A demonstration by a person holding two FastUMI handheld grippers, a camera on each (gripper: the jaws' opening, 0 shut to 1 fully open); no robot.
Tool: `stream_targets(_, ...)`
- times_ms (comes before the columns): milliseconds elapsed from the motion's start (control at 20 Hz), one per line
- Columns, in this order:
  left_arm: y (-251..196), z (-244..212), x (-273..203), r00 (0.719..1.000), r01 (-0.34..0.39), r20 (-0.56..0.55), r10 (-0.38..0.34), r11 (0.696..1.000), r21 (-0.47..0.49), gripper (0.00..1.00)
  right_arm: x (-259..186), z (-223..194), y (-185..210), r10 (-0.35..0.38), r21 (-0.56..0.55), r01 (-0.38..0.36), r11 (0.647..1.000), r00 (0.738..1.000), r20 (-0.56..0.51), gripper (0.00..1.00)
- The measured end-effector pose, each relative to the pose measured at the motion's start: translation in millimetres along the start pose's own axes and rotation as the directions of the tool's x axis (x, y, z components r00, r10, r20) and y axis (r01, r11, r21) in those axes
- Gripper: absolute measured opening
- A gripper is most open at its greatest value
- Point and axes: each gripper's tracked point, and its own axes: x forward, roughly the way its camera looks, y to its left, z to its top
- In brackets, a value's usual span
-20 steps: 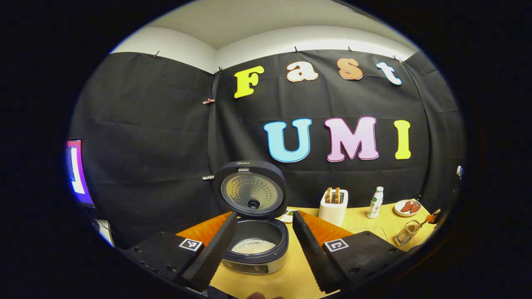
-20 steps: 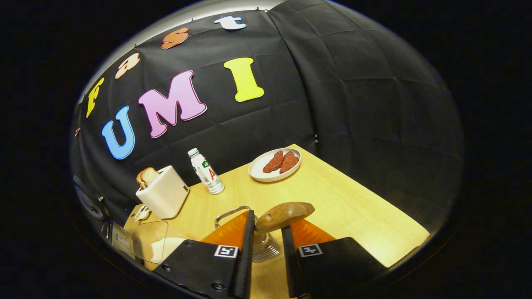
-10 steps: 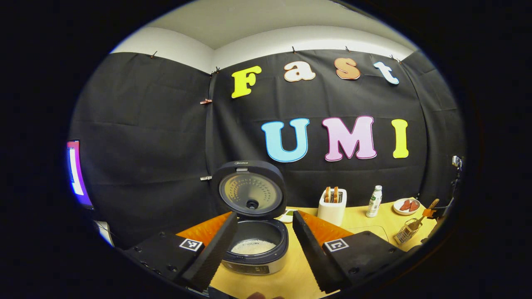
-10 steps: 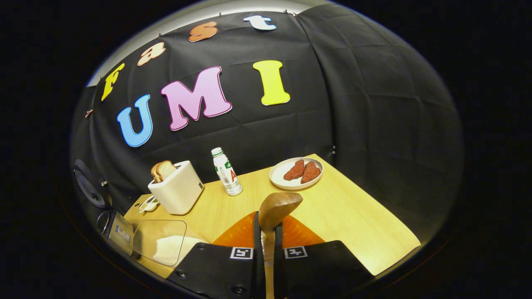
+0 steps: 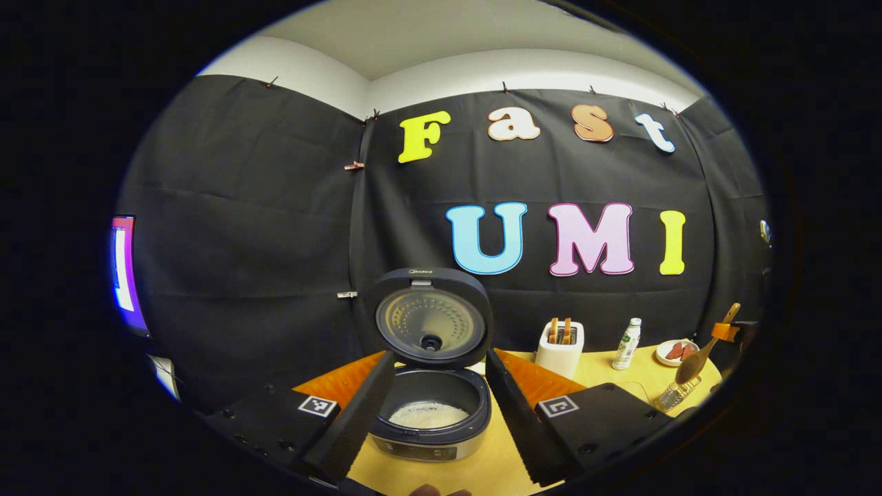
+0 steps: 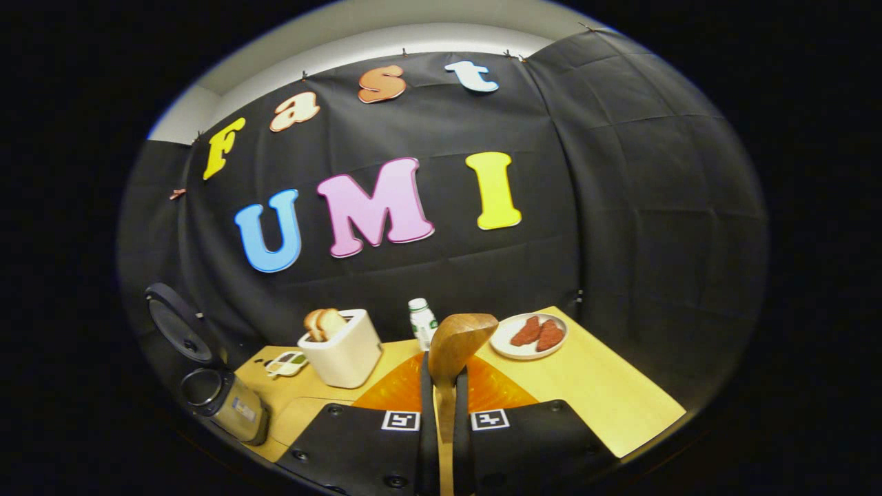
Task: Close the left gripper, press the button to open the rice cooker; take a wooden spoon from the chopstick holder with the right hand, scoop a spoonful of rice and pour it into the rice cooker, then put the wooden spoon back into the chopstick holder.
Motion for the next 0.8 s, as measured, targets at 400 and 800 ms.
stream_targets(400,35.0,-1.6,22.3,1.000,0.024,0.003,-0.024,1.000,0.007,0.90,26.1,-70.3,104.9,0.120,-0.061,-0.128,0.990,0.985,-0.125,0.12)
stream_targets(800,64.1,-9.1,42.8,0.999,0.045,-0.011,-0.045,0.999,0.011,0.90,40.0,-147.7,117.6,0.024,-0.126,-0.059,0.990,0.964,-0.264,0.12)
